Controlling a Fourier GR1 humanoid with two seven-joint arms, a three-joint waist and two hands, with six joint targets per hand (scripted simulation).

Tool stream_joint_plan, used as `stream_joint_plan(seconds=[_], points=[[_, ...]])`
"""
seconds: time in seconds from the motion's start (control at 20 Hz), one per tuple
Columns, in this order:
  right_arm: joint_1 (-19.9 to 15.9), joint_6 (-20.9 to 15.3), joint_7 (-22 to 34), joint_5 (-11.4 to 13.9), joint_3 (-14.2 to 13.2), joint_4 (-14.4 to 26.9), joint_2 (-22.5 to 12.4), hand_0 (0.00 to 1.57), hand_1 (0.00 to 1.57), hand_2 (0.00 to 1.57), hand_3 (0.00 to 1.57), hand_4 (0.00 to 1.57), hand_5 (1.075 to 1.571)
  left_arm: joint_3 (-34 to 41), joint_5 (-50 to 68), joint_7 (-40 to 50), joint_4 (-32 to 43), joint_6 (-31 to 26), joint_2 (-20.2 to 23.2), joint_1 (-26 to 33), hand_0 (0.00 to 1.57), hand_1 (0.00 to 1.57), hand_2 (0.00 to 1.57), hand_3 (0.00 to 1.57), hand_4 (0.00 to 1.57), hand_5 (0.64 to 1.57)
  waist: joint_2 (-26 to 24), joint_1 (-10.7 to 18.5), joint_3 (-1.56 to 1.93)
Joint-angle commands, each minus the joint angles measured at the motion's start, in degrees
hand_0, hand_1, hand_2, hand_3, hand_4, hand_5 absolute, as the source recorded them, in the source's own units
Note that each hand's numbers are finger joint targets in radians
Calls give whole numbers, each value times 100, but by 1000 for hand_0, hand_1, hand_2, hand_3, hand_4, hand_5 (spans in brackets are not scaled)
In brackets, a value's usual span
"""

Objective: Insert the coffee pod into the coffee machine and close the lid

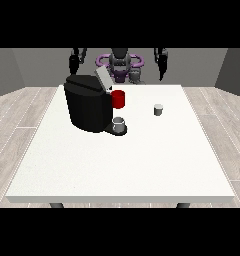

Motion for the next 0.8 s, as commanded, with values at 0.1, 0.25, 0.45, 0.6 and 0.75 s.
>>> stream_joint_plan(seconds=[0.1, 0.25, 0.45, 0.6, 0.75], points=[[161, 175, 189, -36, -41, 71, -112, 0, 0, 0, 0, 128, 1571, 117, 135, -522, 99, -169, -34, 69, 0, 0, 0, 0, 265, 1571, -214, 71, -90], [289, 341, 149, 31, 126, 99, -139, 0, 0, 0, 0, 128, 1571, 347, 349, -851, 146, -192, -63, -249, 0, 0, 0, 0, 265, 1571, -192, -38, -91], [120, -467, -877, 93, -397, 254, 235, 0, 0, 0, 0, 94, 1571, 337, -77, -1508, 397, -426, 335, -83, 0, 0, 0, 0, 311, 1571, -2, -28, -89], [-1, -592, -542, 37, -84, 5, 392, 0, 0, 0, 0, 217, 1571, 556, -365, -1235, 590, -407, 816, -514, 0, 0, 0, 0, 0, 1571, 27, -183, -90], [-129, -296, -829, -108, -387, 156, 134, 0, 0, 0, 0, 169, 1571, 985, -136, -1231, 1072, -677, 1169, -956, 0, 0, 0, 0, 0, 1571, 349, -320, -90]])
